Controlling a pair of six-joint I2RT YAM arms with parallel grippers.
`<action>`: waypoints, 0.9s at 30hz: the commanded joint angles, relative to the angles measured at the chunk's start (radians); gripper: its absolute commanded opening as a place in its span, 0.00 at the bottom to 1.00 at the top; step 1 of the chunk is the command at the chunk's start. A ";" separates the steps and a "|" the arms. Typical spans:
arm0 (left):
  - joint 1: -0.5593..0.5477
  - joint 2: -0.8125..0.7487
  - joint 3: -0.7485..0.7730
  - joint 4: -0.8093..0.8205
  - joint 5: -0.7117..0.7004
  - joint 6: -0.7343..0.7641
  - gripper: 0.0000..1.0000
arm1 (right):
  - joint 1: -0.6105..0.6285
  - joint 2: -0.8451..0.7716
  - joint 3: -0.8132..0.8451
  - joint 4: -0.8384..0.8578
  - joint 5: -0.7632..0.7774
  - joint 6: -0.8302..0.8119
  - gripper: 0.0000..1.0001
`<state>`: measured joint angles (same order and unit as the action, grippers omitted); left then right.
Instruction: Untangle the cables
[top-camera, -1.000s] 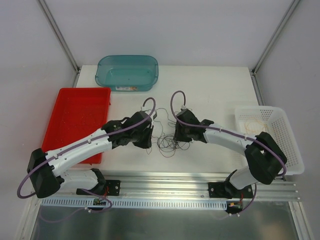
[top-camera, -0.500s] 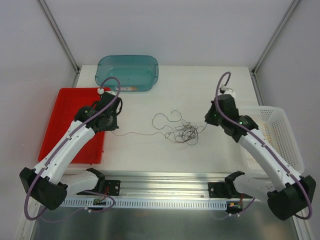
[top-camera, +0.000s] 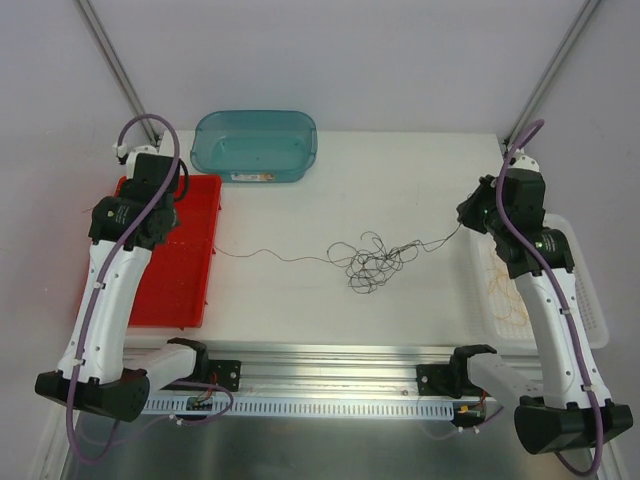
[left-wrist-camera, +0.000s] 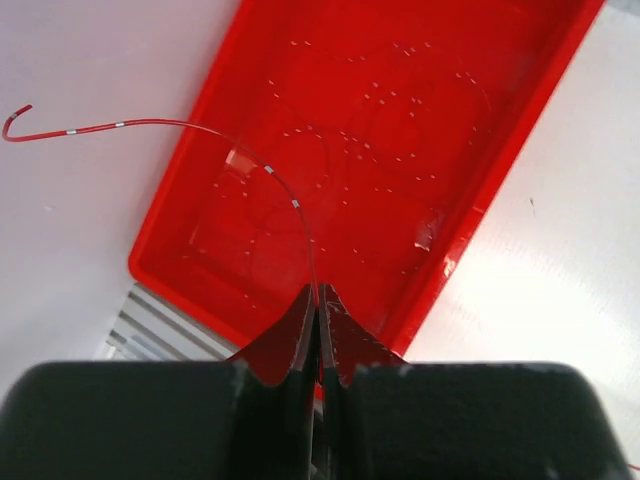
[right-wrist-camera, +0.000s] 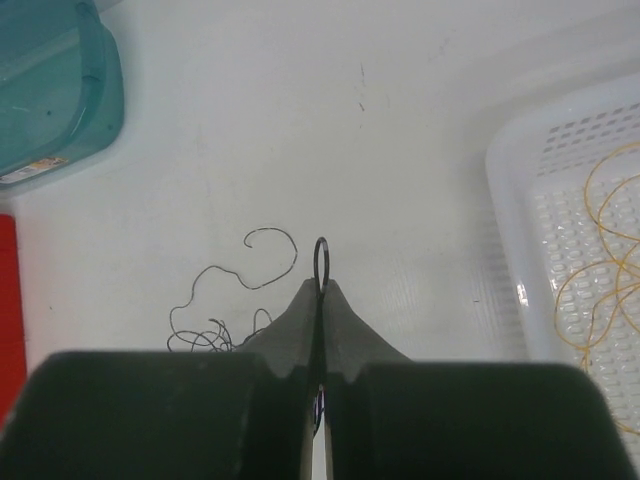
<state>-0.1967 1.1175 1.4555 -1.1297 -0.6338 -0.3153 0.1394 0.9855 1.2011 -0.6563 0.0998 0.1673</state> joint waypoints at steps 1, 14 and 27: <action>0.067 0.007 0.118 -0.036 -0.102 0.065 0.00 | -0.014 0.010 0.069 -0.023 -0.066 -0.041 0.01; 0.175 0.078 0.301 -0.022 0.112 0.084 0.00 | -0.041 0.030 0.012 -0.049 -0.164 -0.066 0.01; -0.133 -0.007 -0.292 0.363 0.724 -0.054 0.01 | 0.061 0.045 -0.274 0.023 -0.223 -0.043 0.02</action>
<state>-0.2356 1.1023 1.2316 -0.8936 -0.0151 -0.3122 0.1703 1.0302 0.9703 -0.6724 -0.1104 0.1223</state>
